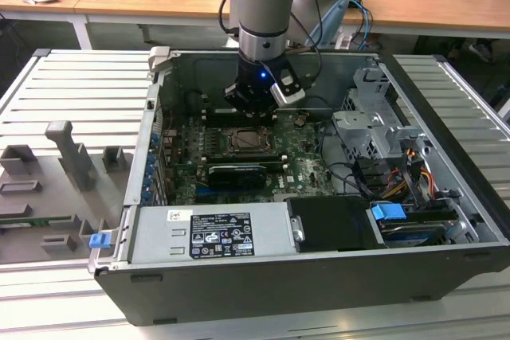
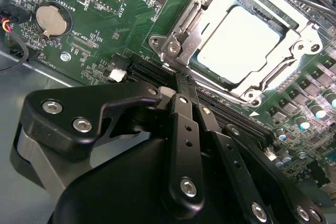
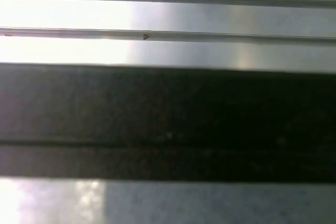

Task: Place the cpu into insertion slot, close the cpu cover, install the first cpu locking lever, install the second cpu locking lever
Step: 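Install the first cpu locking lever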

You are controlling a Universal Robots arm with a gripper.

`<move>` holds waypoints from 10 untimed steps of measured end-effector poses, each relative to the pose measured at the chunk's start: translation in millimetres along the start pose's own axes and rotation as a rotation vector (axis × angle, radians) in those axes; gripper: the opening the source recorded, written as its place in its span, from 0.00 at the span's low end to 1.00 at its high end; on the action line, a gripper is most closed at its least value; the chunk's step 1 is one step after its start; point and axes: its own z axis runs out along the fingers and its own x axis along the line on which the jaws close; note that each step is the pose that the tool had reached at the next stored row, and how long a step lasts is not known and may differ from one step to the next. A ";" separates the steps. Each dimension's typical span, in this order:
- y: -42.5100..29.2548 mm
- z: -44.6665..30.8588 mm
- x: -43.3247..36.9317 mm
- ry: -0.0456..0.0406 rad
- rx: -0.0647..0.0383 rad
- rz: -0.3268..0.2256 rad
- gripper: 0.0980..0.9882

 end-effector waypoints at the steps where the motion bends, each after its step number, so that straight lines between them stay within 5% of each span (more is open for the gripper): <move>1: 0.0 0.0 0.0 0.0000 0.000 0.000 0.01; 10: 0.2 -1.9 -0.4 -0.0002 0.000 0.000 0.01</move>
